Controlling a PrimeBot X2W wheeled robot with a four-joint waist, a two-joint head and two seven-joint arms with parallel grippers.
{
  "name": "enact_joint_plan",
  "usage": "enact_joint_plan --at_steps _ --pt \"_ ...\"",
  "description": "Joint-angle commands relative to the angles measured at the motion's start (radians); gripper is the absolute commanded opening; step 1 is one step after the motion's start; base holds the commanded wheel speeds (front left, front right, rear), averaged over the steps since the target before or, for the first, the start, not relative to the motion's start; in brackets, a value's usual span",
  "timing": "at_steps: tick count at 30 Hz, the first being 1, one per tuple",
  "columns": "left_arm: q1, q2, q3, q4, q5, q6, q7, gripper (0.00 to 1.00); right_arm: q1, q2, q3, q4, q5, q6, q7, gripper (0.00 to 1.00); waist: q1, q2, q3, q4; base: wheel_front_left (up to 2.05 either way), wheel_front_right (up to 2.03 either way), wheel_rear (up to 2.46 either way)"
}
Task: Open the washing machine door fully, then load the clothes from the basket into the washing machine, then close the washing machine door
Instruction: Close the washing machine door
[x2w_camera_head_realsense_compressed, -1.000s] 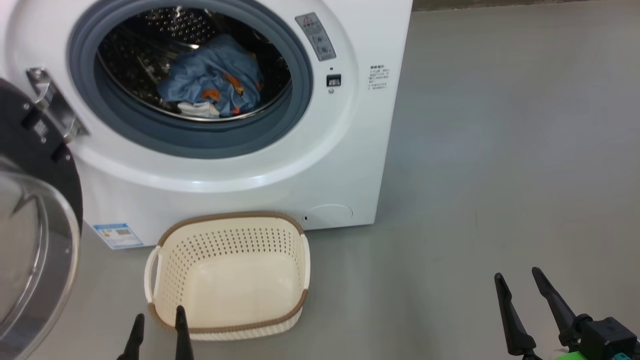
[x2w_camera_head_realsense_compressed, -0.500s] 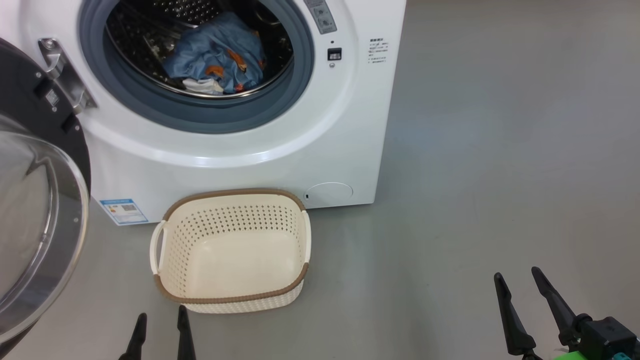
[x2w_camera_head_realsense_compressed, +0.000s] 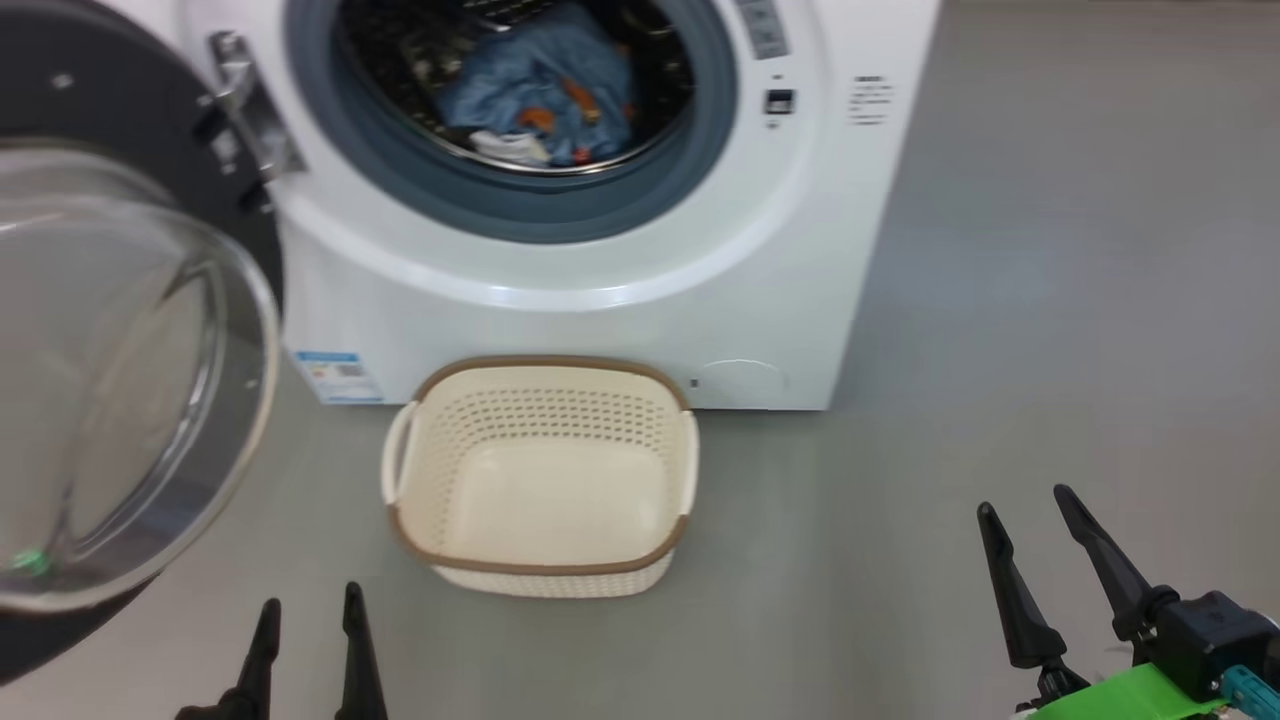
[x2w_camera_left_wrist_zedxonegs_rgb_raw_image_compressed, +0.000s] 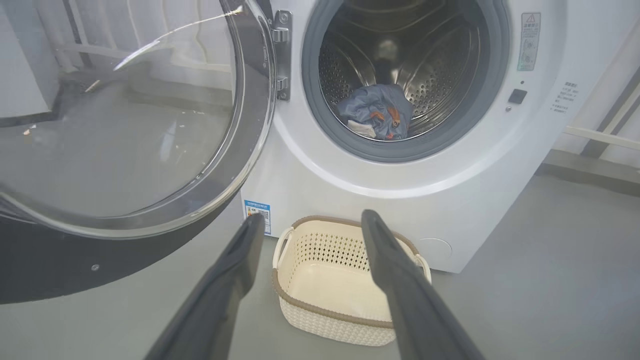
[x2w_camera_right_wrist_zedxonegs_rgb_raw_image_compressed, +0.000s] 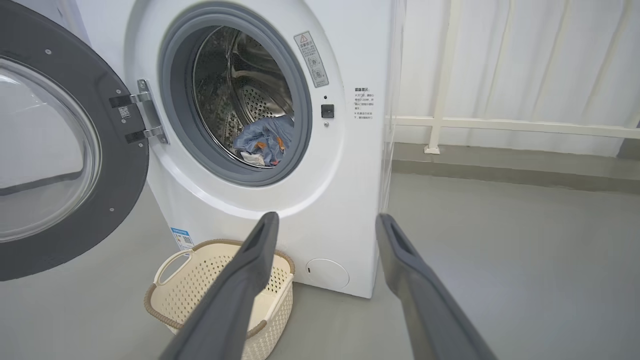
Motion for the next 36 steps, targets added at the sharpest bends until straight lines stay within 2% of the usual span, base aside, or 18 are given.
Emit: enact_joint_plan --at_steps 1,11,18,29,33,34,35,36 --pt "-0.041 0.01 0.035 -0.041 -0.016 0.012 -0.006 1.0 -0.041 -0.024 0.036 -0.029 -0.006 0.002 -0.012 1.0 0.0 0.0 0.009 0.103 0.0 0.0 0.0" --pt "-0.03 0.01 0.018 -0.066 -0.052 0.035 -0.006 1.0 -0.083 -0.083 0.099 -0.032 -0.009 0.002 -0.012 1.0 0.0 0.0 0.021 0.327 0.0 0.0 0.0" --pt "-0.029 0.01 0.016 -0.068 -0.068 0.04 -0.006 1.0 -0.098 -0.111 0.136 -0.035 -0.011 0.002 -0.012 1.0 0.0 0.0 0.02 0.415 0.0 0.0 0.0" --pt "0.004 0.01 0.043 -0.113 -0.098 0.076 -0.006 1.0 -0.133 -0.124 0.187 -0.012 -0.001 0.002 -0.012 1.0 0.0 0.0 0.03 0.425 0.0 0.0 0.0" --pt "0.003 0.01 0.073 -0.116 -0.149 0.079 -0.006 1.0 -0.135 -0.122 0.191 -0.011 0.001 0.002 -0.012 1.0 0.0 0.0 0.033 0.425 0.0 0.0 0.0" --pt "0.0 0.01 0.09 -0.114 -0.19 0.078 -0.006 0.42 -0.135 -0.121 0.191 -0.011 0.002 0.002 -0.012 1.0 0.0 0.0 0.034 0.425 0.0 0.0 0.0" --pt "-0.004 0.01 0.113 -0.112 -0.228 0.076 -0.006 0.0 -0.134 -0.12 0.19 -0.012 0.002 0.002 -0.012 1.0 0.0 0.0 0.034 0.425 0.0 0.0 0.0" --pt "-0.011 0.01 0.14 -0.109 -0.268 0.07 -0.006 0.0 -0.132 -0.118 0.189 -0.012 0.002 0.002 -0.012 1.0 0.0 0.0 0.035 0.425 0.0 0.0 0.0"
